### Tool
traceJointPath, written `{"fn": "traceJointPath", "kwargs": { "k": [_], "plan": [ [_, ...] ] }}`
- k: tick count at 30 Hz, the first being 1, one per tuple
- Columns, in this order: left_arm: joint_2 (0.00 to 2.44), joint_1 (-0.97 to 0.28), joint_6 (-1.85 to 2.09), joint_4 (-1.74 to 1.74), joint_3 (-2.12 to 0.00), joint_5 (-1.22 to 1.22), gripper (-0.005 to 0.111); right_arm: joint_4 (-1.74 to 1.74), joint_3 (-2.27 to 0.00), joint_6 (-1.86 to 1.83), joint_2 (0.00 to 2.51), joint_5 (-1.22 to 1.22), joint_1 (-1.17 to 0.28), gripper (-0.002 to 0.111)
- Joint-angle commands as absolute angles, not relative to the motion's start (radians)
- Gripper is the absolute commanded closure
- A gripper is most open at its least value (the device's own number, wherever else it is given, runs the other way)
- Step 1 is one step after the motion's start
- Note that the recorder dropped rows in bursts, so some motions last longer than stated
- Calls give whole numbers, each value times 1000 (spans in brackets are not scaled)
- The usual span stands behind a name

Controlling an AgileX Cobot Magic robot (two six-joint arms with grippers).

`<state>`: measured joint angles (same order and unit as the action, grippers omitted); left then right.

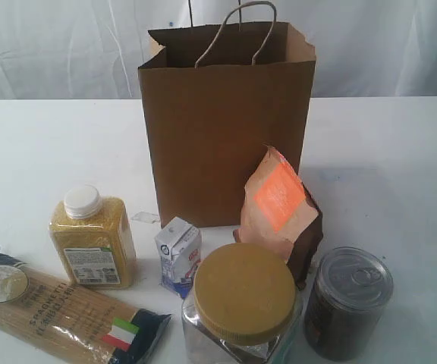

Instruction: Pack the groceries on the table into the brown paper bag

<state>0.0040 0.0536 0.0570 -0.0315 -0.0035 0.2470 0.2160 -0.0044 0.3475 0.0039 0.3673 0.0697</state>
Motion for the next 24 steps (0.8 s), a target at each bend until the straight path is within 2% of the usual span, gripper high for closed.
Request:
{"fn": "traceJointPath", "kwargs": {
  "k": [1, 10, 15, 24],
  "plan": [
    [0, 47, 49, -31, 0, 244, 107, 216, 0, 352, 0, 365, 67, 108],
    [0, 47, 49, -31, 0, 244, 107, 220, 0, 346, 0, 349, 65, 108],
    [0, 47, 49, -31, 0, 244, 107, 222, 0, 337, 0, 141, 65, 108],
    [0, 47, 49, -31, 0, 244, 107, 219, 0, 342, 0, -58, 65, 108]
  ]
}}
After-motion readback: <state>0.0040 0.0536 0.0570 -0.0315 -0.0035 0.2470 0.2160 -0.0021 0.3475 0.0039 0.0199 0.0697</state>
